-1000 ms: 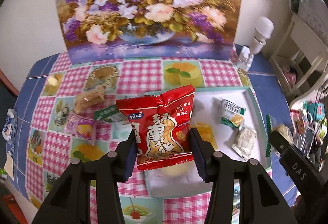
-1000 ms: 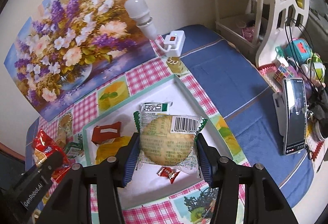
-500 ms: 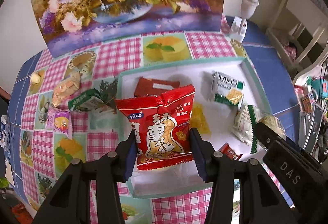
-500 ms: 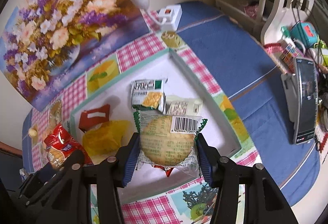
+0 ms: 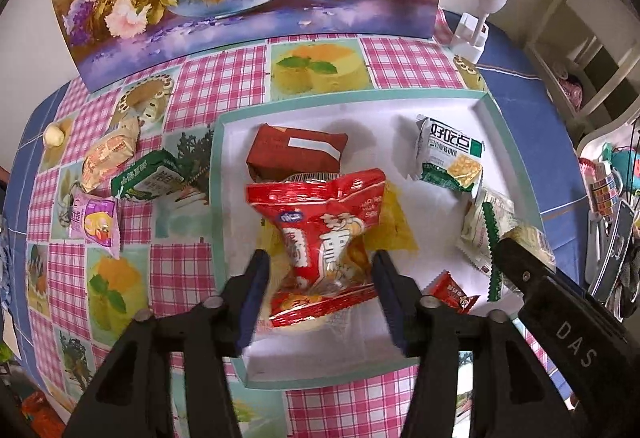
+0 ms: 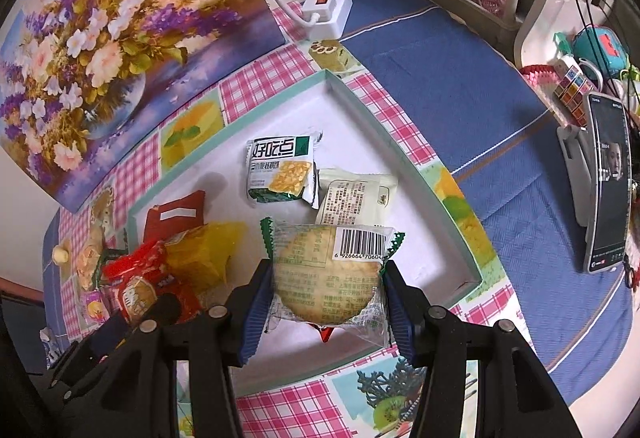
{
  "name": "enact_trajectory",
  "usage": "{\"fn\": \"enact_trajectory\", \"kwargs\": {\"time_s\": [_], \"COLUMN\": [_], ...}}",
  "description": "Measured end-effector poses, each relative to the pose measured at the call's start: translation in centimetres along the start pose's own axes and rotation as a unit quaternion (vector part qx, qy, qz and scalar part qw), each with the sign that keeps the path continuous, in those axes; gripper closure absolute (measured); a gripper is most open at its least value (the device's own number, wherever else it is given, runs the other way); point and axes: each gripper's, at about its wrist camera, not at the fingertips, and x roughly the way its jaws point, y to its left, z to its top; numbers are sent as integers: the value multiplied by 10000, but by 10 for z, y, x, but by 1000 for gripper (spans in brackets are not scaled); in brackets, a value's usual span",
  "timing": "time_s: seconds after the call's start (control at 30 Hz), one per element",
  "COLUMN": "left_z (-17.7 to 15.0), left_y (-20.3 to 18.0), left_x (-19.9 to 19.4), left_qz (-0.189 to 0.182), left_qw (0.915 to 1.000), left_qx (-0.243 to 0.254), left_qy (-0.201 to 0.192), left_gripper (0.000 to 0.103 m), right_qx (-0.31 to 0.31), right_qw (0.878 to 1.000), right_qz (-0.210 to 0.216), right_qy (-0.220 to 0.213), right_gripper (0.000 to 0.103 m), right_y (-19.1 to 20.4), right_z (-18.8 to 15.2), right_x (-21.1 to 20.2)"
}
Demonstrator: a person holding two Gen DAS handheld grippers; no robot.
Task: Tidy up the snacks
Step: 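Open the left tool to drop the red bag while the right tool drops the cake pack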
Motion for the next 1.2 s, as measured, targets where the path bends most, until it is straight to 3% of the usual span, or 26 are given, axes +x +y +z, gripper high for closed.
{"fn": "enact_trajectory", "kwargs": {"time_s": [0.33,0.47,0.63,0.7,0.93,1.07,1.2], "left_z": [3,5,7,7,8,6,8], "left_y": [11,18,24,27,47,60,70], "left_x": [-7,-10,-13,-14,-18,-16,-15], "left_qz": [160,193,195,193,274,434,614], "left_qw": [9996,9992,9987,9984,9963,9944,9926], "left_qx": [-205,-340,-464,-515,-799,-945,-1035], "left_qy": [-56,-84,-115,-126,-164,-170,-145], "left_gripper": [39,27,26,26,25,25,25], "right_qx": [-109,-167,-207,-215,-350,-450,-511], "right_qw": [9999,9997,9997,9997,9994,9987,9982], "right_qz": [80,24,-57,-53,-80,-174,-208], "right_qy": [108,156,154,128,9,-157,-220], "right_gripper": [45,44,42,34,20,4,1], "right_y": [9,12,12,11,14,17,20], "right_z": [-2,-3,-1,-1,1,2,2], "right_x": [7,9,10,9,5,1,-1]}}
